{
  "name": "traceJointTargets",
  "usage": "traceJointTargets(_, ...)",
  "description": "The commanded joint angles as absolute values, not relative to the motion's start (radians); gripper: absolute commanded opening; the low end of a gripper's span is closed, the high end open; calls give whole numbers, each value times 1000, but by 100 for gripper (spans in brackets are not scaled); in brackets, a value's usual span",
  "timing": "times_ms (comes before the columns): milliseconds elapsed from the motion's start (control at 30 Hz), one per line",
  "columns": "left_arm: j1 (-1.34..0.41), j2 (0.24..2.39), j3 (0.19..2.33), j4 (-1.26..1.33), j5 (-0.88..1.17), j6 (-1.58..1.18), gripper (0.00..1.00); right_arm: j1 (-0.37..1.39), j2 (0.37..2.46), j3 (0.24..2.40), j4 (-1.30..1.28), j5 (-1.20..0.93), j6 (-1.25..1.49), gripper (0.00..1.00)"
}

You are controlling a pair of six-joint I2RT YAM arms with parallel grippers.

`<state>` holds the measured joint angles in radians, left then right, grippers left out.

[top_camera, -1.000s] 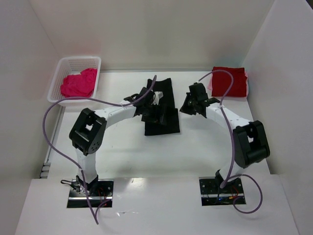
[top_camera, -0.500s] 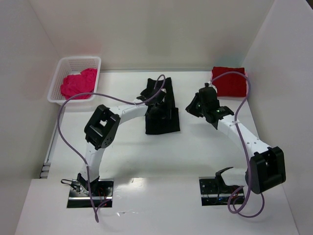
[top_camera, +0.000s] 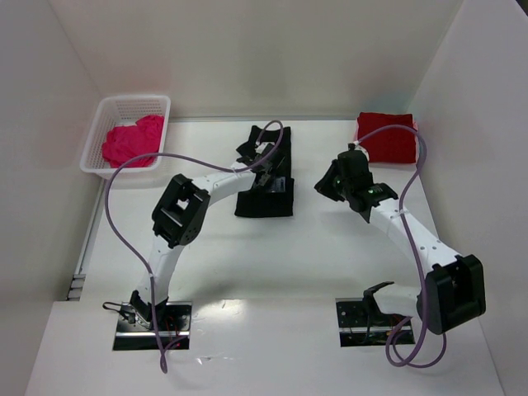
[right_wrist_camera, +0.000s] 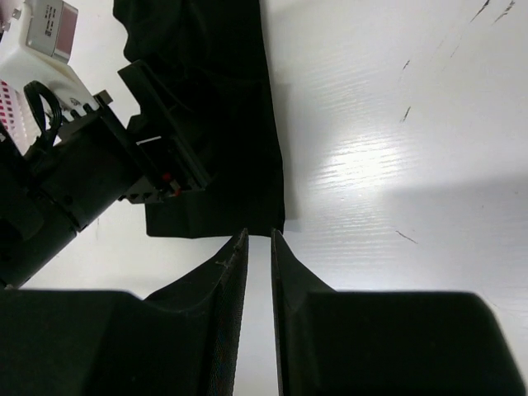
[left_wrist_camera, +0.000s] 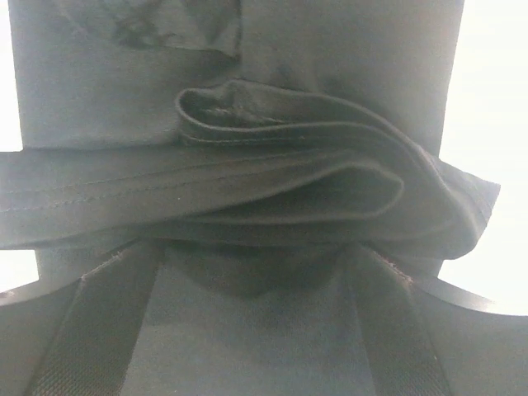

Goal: Fold and stack the t-shirts
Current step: Fold the folded rectangular tshirt in 1/3 of the way

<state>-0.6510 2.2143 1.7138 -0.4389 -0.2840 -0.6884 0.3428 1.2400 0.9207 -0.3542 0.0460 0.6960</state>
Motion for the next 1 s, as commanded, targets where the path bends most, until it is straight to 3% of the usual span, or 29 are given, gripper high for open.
traceJointTargets(0,-649,2243,1752,-474,-397,-706,99,350,1195,904,-344,69,706,23)
traceJointTargets(800,-603,2326,1980,-408,-526,-684,99,321,1157,876,-324,69,696,23)
traceJointTargets(967,-558,2254,1956,-351,-486,-632,99,321,1178,867,-281,38,696,28)
